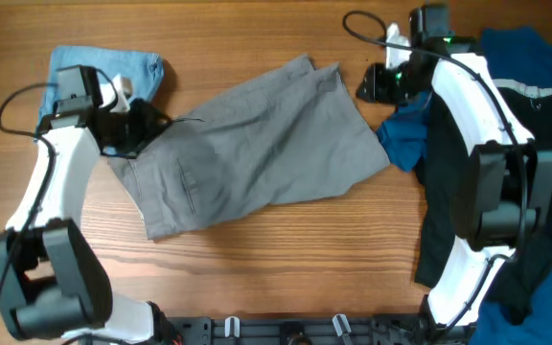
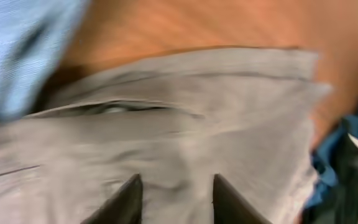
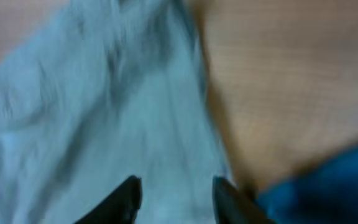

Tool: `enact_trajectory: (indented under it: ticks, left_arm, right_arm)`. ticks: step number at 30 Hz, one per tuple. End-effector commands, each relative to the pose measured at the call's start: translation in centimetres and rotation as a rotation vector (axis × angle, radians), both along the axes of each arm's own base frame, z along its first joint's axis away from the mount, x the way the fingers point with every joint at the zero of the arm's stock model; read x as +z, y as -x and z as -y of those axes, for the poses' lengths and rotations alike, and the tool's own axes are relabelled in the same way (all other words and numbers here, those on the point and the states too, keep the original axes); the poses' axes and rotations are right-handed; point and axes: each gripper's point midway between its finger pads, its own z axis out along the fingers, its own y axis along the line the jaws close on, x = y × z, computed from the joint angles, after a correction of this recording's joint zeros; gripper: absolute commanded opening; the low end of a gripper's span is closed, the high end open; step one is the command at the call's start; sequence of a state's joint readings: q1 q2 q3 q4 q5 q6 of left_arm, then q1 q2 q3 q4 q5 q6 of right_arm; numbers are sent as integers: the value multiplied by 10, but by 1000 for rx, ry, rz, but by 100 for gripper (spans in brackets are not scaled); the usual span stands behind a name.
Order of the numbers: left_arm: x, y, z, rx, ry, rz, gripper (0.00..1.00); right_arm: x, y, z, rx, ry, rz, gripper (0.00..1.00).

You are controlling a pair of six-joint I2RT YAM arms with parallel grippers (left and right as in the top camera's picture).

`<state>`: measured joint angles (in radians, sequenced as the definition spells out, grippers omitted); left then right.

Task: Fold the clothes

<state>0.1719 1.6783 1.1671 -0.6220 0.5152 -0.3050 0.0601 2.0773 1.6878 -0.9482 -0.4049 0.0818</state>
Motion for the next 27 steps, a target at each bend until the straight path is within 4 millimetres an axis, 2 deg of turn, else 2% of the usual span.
enact_trajectory:
  ticks: [1, 3, 4, 5, 8, 9, 11, 13, 15, 16, 17, 18, 19, 20, 21, 22, 23, 24, 25, 26, 27]
  left_arm:
    - [-3, -2, 50, -206, -47, 52, 9]
    - [-38, -2, 66, -246, -148, -11, 6]
    - [-53, -4, 74, -267, -158, -29, 10]
    - [-69, -7, 79, -279, -169, -42, 21]
    - [-103, -25, 82, -211, -144, -57, 25]
    - [-115, -32, 72, -150, -170, -67, 24]
    - [-128, -45, 33, 52, -244, -96, 24]
    - [-113, -69, 18, 128, -171, -13, 25]
    - [-74, -98, 29, 59, 44, 132, 30]
    - [-41, -107, 41, -18, 179, 190, 38]
    - [-30, -107, 47, -50, 218, 200, 40]
    - [-14, -103, 55, -105, 257, 211, 41]
    - [-2, -95, 63, -137, 271, 203, 42]
    - [10, -78, 70, -181, 253, 182, 42]
    - [18, -62, 76, -207, 246, 150, 42]
    - [24, -47, 81, -223, 245, 111, 42]
    - [27, -29, 87, -246, 243, 59, 40]
    - [25, -17, 91, -264, 233, 19, 35]
    - [12, 3, 92, -267, 181, -79, 28]
    - [-1, 17, 88, -252, 122, -159, 26]
    - [-22, 40, 78, -232, 4, -287, 23]
  right_arm:
    - [-37, 39, -13, -90, -16, -192, 12]
    - [-67, 58, -5, -175, 28, -265, 6]
    - [-86, 65, -4, -150, 34, -247, 7]
    - [-97, 72, 1, -142, 62, -249, 5]
    - [-123, 103, 29, -251, 202, -344, 4]
    - [-125, 109, 36, -271, 230, -365, 4]
    - [-124, 122, 49, -281, 291, -412, 4]
    - [-121, 135, 55, -281, 318, -467, 4]
    - [-107, 136, 56, -278, 315, -460, 4]
    - [-81, 117, 46, -203, 253, -352, 6]
    - [-62, 103, 42, -170, 225, -276, 9]
    - [-44, 90, 39, -146, 206, -203, 15]
    - [-14, 69, 35, -130, 175, -78, 29]
    - [21, 45, 28, -136, 126, 82, 44]
    - [42, 30, 19, -125, 65, 183, 48]
    - [52, 20, 11, -110, 18, 234, 47]
    - [55, 12, 2, -94, -26, 269, 41]
    - [54, 6, -3, -84, -41, 285, 40]
    - [45, 0, -6, -83, -45, 286, 37]
    - [33, -6, -7, -104, -51, 271, 33]
    - [15, -12, -9, -136, -70, 235, 30]
